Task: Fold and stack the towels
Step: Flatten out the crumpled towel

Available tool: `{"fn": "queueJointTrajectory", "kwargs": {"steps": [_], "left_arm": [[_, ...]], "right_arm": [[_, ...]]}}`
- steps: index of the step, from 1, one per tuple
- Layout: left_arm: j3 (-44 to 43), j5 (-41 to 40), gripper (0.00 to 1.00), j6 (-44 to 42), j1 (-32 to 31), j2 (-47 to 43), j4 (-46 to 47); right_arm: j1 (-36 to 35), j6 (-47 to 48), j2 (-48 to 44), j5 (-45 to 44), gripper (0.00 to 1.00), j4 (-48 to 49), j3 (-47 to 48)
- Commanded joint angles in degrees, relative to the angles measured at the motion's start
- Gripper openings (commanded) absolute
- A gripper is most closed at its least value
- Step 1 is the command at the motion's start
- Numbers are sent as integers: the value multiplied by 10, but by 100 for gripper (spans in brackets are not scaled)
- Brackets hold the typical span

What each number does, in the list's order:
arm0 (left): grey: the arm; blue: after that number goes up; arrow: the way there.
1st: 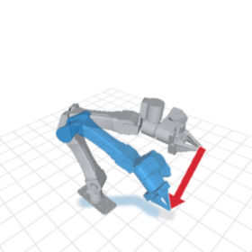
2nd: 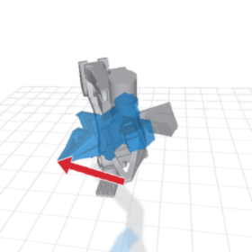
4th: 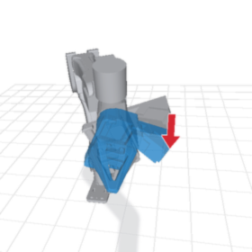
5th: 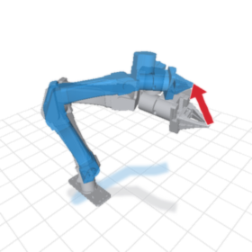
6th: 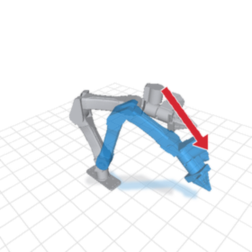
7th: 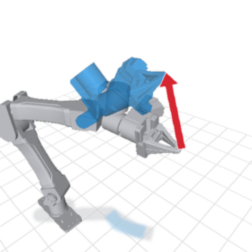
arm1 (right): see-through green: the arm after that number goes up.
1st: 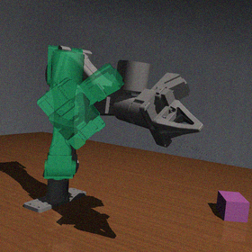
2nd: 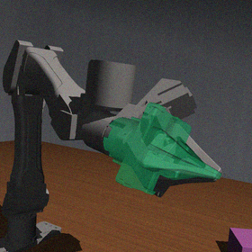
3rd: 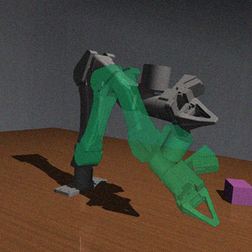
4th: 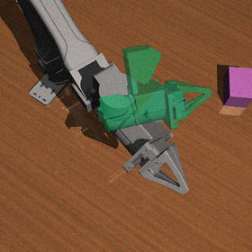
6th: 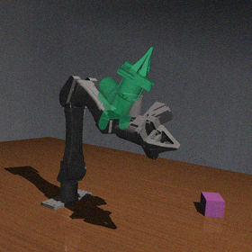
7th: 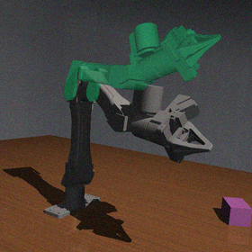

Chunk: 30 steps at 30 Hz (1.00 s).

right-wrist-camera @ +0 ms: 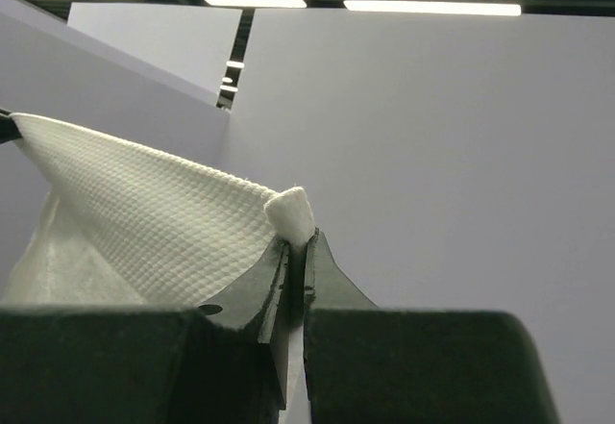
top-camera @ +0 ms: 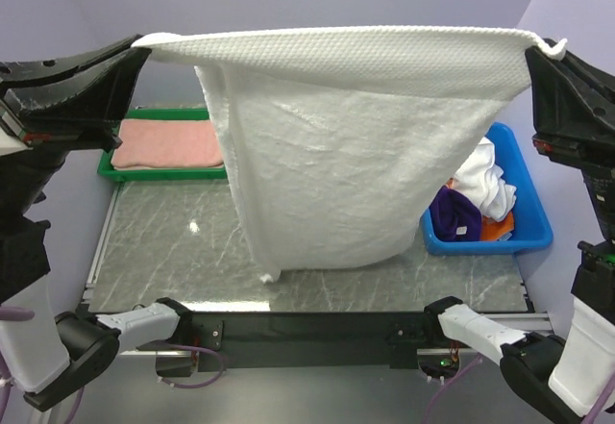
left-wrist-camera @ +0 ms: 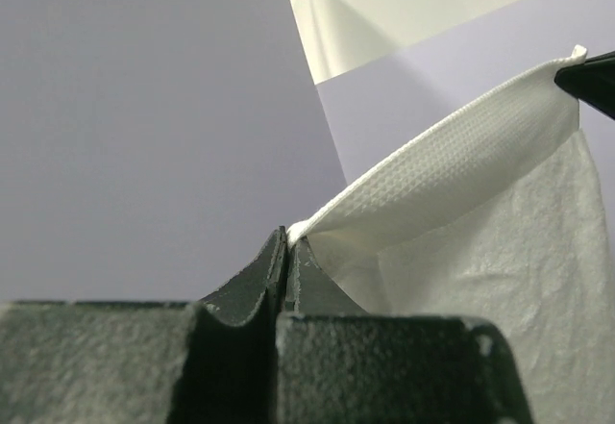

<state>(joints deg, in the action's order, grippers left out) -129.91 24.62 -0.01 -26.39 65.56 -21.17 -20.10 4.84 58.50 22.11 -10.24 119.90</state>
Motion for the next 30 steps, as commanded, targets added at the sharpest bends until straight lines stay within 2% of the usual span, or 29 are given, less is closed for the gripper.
{"fn": "queueJointTrajectory", "kwargs": {"steps": [1,6,9,19,30], "left_arm": [[-29,-92,0,-3,10,10,68],[-41,-204,0,-16,9,70,85],[-47,-219,0,-25,9,99,82],[-25,-167,0,-18,10,67,61],[-6,-53,0,33,10,-26,30]], "right_arm": [[8,17,22,-101,0,35,34],[8,39,79,-144,0,53,49],[8,45,107,-157,0,43,60],[8,35,68,-127,0,35,30],[8,-4,-19,-66,0,0,20]]}}
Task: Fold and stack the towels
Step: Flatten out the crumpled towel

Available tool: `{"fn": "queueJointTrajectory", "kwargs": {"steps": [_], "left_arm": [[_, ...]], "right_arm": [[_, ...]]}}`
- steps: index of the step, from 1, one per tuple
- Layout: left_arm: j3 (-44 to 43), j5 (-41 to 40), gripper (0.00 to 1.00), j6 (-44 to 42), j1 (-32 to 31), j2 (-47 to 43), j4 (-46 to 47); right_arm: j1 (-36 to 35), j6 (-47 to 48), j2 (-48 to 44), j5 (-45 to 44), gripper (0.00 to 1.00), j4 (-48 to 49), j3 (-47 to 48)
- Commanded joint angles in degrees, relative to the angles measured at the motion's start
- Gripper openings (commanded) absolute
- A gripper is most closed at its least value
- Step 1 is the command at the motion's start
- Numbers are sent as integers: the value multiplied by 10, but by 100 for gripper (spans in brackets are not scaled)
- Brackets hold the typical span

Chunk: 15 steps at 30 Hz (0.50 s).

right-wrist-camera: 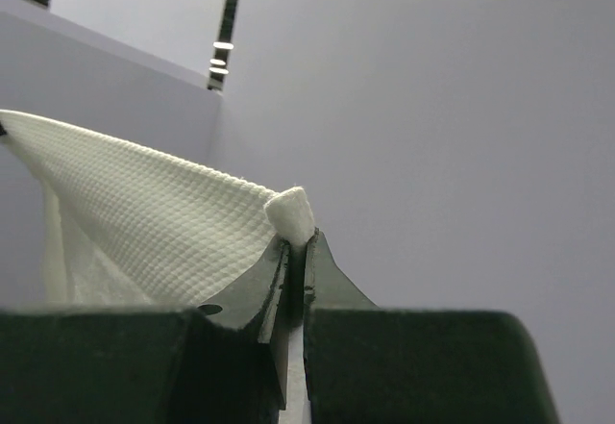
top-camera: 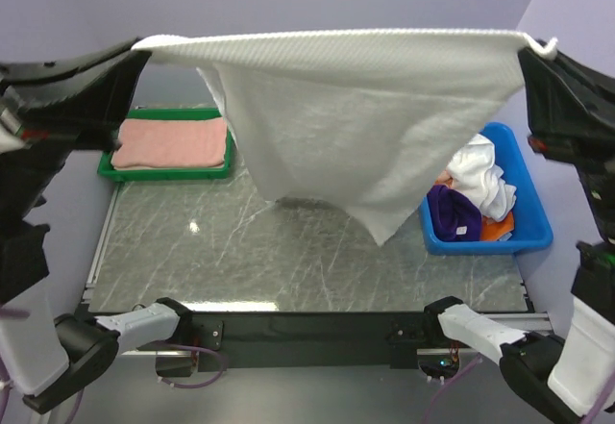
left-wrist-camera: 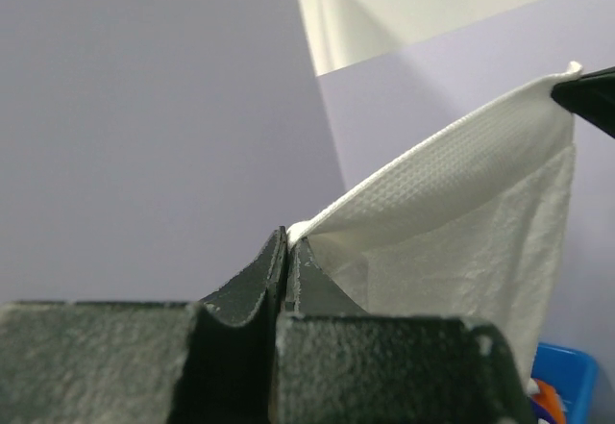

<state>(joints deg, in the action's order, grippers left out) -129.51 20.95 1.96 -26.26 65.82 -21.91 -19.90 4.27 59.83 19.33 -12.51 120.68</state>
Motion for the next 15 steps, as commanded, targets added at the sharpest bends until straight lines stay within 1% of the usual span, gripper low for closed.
{"fn": "queueJointTrajectory", "kwargs": {"steps": [1,9,13,15], "left_arm": [[-12,-12,0,16,8,-33,36],[-14,7,0,29,8,-43,52],[-18,-13,1,24,8,-24,63],[-15,-48,0,9,9,-10,66]], "right_arm": [[6,-1,-34,-34,0,19,21],[7,-19,-31,-26,0,28,40],[7,-21,-6,-46,0,43,53],[7,-14,14,-59,0,55,49]]}}
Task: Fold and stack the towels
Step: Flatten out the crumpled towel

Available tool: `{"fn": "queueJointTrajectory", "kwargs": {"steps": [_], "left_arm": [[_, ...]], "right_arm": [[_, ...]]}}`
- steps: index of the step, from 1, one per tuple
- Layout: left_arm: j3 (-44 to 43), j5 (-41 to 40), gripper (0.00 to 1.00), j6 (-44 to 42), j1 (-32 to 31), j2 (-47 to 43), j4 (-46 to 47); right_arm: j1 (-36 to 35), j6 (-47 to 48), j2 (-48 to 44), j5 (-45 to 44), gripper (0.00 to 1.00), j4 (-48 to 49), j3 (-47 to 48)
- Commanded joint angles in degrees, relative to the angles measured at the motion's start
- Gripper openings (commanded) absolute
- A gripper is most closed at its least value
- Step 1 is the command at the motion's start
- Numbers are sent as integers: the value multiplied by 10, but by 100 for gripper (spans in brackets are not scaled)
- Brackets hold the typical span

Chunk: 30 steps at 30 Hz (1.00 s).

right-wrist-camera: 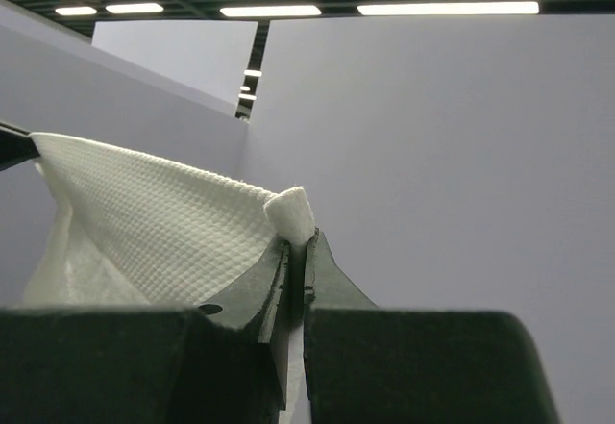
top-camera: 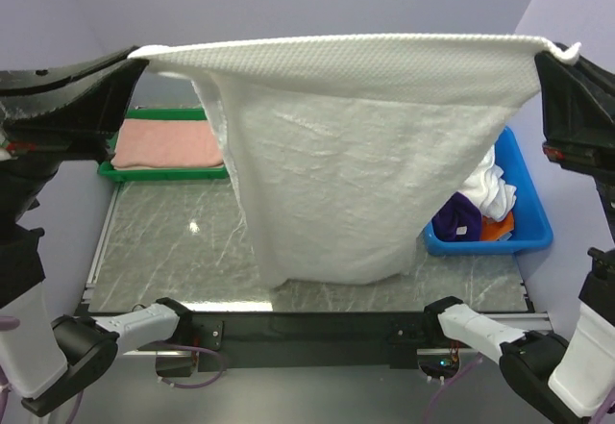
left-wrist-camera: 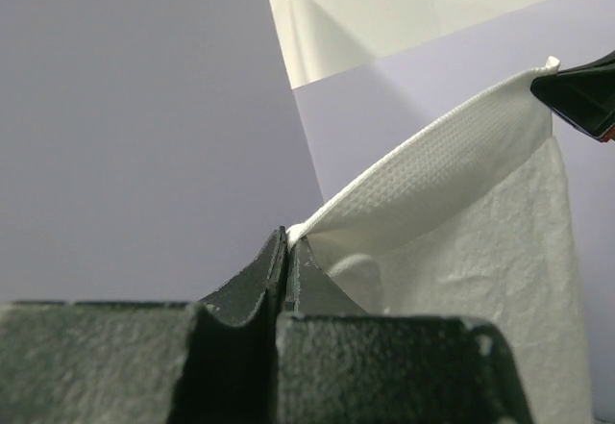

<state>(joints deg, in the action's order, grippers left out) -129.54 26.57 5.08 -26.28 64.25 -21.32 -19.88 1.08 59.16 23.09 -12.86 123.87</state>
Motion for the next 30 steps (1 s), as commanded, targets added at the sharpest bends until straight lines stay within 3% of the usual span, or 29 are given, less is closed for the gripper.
{"fn": "queueJointTrajectory", "kwargs": {"steps": [1,8,11,13,18,25,30], "left_arm": [[-16,-119,1,-29,9,27,59],[-20,-242,1,-97,10,180,63],[-6,-260,1,-91,38,253,86],[29,-245,0,-57,93,293,121],[39,-190,0,15,163,407,143],[-43,-183,0,22,202,605,126],[-40,-139,0,55,225,658,161]], "right_arm": [[7,21,30,-115,0,62,14],[12,70,157,-193,0,70,5],[35,68,229,-199,0,79,-5],[57,60,296,-191,0,100,-25],[73,74,410,-201,0,128,-29],[87,85,584,-213,0,175,25],[88,91,670,-216,0,200,45]]}}
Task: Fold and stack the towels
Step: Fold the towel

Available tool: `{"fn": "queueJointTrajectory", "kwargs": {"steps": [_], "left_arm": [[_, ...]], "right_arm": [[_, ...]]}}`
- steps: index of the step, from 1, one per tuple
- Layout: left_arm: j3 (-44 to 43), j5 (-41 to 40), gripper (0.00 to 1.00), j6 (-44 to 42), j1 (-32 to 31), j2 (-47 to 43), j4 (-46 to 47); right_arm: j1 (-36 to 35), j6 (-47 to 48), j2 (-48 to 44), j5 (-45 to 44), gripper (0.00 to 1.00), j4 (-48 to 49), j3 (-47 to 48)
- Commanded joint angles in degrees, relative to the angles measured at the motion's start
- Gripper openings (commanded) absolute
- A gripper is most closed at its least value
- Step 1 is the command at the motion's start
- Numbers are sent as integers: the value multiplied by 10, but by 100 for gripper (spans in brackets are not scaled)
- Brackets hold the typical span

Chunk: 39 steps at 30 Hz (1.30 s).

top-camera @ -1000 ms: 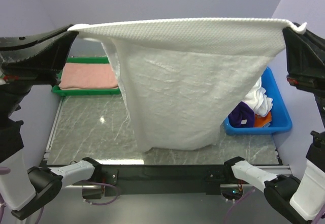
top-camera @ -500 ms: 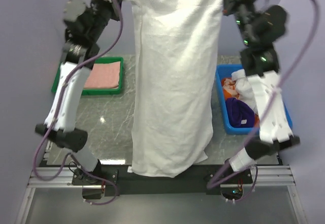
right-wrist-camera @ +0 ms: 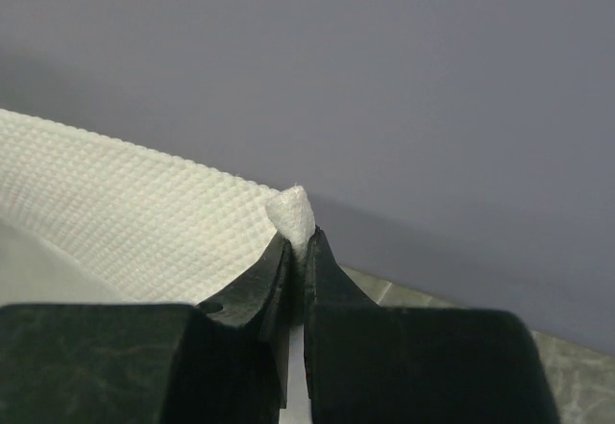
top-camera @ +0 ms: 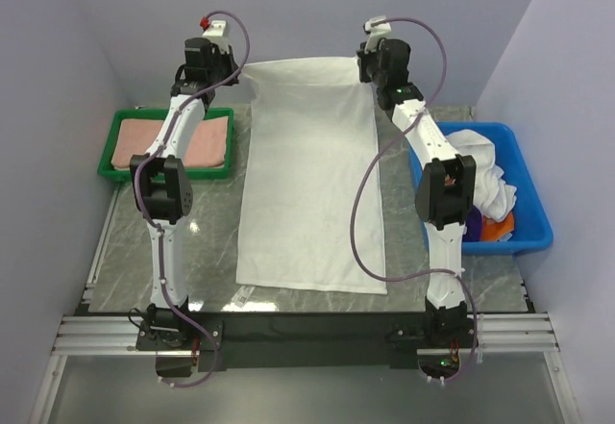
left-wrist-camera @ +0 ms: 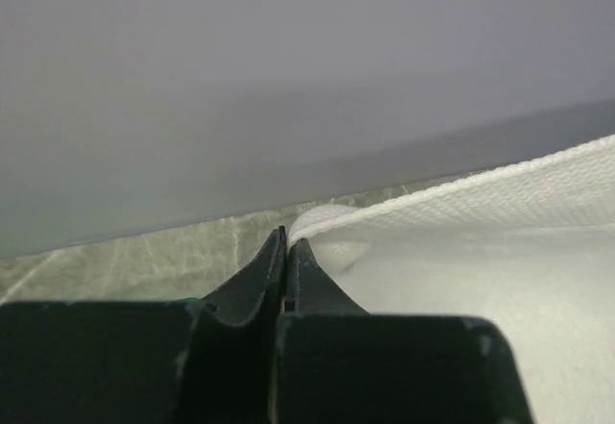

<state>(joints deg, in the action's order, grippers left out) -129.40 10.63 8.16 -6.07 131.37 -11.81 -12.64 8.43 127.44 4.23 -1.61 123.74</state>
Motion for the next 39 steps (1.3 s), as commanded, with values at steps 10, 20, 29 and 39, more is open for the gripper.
{"fn": "queueJointTrajectory", "kwargs": {"steps": [10,20,29,39], "left_arm": [[2,74,0,26,27,5,55],[63,111,0,-80,27,-91,-64],[114,63,0,-187,4,-194,-185],[242,-104,0,-235,-72,-319,-261]], "right_arm": [[16,14,-10,-17,0,64,-21],[16,15,-140,-36,0,20,-157],[16,-14,-252,-20,0,-54,-271],[12,-107,-382,-20,0,-140,-438]]}}
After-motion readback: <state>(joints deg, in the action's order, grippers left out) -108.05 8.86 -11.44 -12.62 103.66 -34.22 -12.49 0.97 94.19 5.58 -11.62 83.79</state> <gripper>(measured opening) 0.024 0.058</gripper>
